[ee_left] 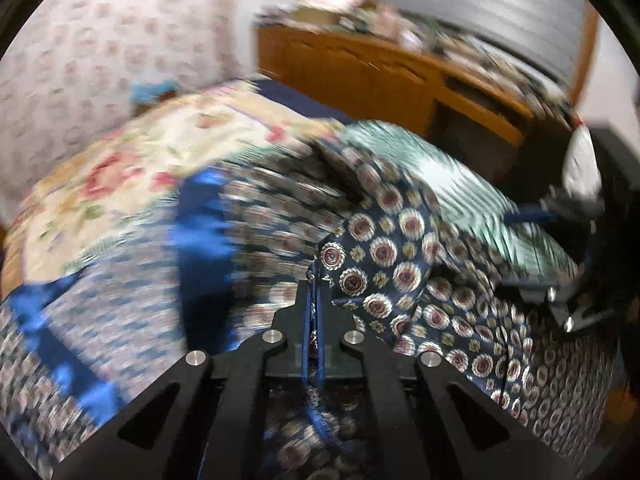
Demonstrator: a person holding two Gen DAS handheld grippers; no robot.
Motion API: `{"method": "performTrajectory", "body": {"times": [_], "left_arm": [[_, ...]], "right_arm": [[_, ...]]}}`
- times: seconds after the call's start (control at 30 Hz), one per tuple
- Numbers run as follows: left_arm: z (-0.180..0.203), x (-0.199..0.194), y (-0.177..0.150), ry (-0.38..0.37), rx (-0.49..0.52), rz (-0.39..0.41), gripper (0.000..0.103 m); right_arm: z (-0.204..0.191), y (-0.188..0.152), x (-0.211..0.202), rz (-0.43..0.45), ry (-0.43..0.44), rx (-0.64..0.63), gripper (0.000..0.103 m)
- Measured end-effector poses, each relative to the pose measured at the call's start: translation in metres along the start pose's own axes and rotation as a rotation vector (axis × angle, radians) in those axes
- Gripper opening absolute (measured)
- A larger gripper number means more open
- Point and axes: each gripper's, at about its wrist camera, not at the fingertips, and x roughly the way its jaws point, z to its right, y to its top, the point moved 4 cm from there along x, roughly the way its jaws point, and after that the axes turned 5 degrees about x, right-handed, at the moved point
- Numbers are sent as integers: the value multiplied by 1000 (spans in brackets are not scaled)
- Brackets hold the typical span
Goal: Fold small clothes
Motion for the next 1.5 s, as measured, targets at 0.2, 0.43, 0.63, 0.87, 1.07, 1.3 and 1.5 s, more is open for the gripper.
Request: {"method": "performTrajectory", "body": {"times": [0.2, 0.43, 0.63, 0.87, 1.07, 1.3, 1.5], "left_arm": [[-25, -59, -20, 74, -105, 91, 3], [-20, -69, -42, 53, -86, 73, 3], [-16, -68, -43, 34, -96, 94, 3], [-15, -71, -43, 21, -120, 129, 3], [-15, -76, -43, 8, -129, 152, 3], [-19, -77, -40, 20, -131, 157, 3], [-29, -69, -39, 40, -155, 148, 3]], "right_arm": [[1, -1, 0, 0, -2, -1, 84], [5, 0, -1, 5, 5, 13, 84], [11, 28, -9, 38, 107, 42, 70], [-7, 78, 35, -31, 229, 46, 35], [-26, 101, 77, -69, 165, -54, 35], [-28, 164, 54, 161, 113, -79, 10], [-30, 178, 51, 196, 43, -72, 8]]}}
